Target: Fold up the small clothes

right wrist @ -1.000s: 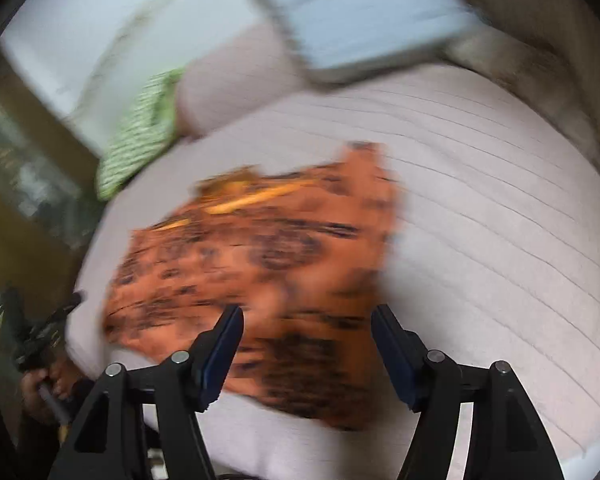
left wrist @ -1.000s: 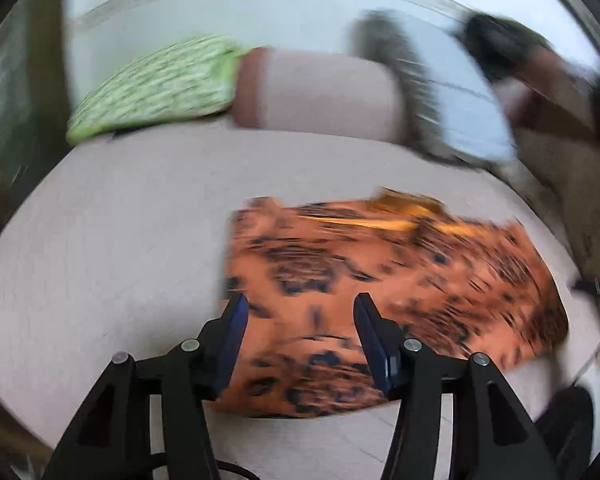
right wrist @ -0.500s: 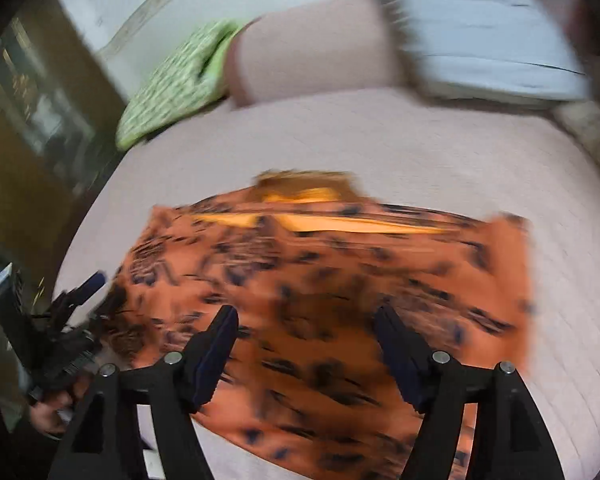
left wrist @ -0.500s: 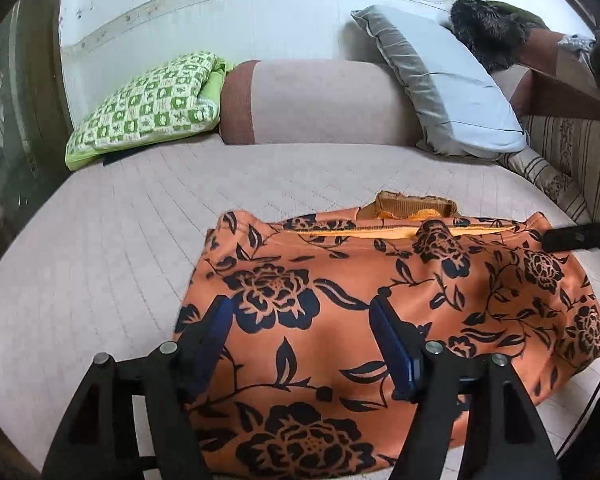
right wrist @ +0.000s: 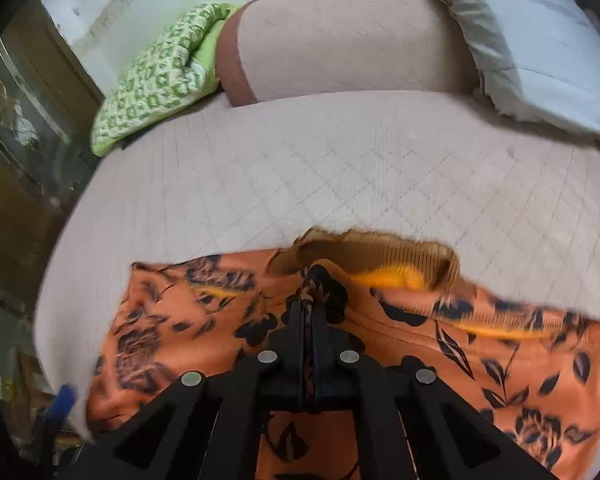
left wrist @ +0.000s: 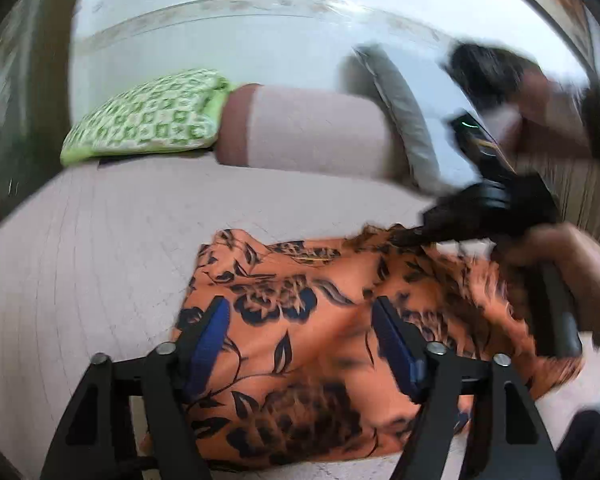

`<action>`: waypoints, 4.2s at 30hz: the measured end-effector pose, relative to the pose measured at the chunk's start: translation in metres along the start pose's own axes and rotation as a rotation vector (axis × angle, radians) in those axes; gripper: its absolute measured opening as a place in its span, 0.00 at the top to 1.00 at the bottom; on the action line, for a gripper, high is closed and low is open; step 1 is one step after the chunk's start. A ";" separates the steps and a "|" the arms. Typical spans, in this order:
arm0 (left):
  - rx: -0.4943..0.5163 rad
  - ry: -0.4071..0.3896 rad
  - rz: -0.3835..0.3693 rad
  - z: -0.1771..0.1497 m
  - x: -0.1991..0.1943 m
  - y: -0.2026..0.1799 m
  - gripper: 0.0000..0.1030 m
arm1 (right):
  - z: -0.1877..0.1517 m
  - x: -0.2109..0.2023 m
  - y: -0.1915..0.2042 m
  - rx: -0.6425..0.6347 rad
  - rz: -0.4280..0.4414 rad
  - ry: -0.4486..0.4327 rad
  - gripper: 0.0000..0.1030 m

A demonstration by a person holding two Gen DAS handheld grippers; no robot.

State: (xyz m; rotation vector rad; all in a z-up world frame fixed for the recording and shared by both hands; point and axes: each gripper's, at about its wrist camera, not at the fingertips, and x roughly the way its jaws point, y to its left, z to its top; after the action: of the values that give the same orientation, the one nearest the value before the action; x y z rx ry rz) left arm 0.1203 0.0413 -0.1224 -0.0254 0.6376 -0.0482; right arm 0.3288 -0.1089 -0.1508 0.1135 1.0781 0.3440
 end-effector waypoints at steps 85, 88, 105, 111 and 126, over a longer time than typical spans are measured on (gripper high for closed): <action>-0.045 0.188 0.054 0.022 0.029 0.041 0.27 | -0.228 -0.146 -0.157 0.419 0.299 -0.165 0.24; 0.045 0.411 0.172 -0.014 0.075 0.026 0.24 | -0.251 -0.127 -0.176 0.549 0.271 -0.147 0.31; 0.119 0.218 -0.134 0.026 0.041 -0.094 0.23 | -0.251 -0.119 -0.229 0.685 0.475 -0.054 0.25; 0.176 0.203 -0.141 0.017 0.067 -0.111 0.23 | -0.241 -0.114 -0.230 0.708 0.439 0.003 0.56; 0.147 0.254 -0.116 -0.002 0.096 -0.098 0.16 | -0.235 -0.162 -0.223 0.607 0.215 -0.072 0.29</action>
State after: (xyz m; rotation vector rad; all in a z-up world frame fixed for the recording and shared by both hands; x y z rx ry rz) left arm 0.1929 -0.0612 -0.1773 0.0871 0.8850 -0.2127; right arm 0.1028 -0.3898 -0.1829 0.7814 1.0723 0.1927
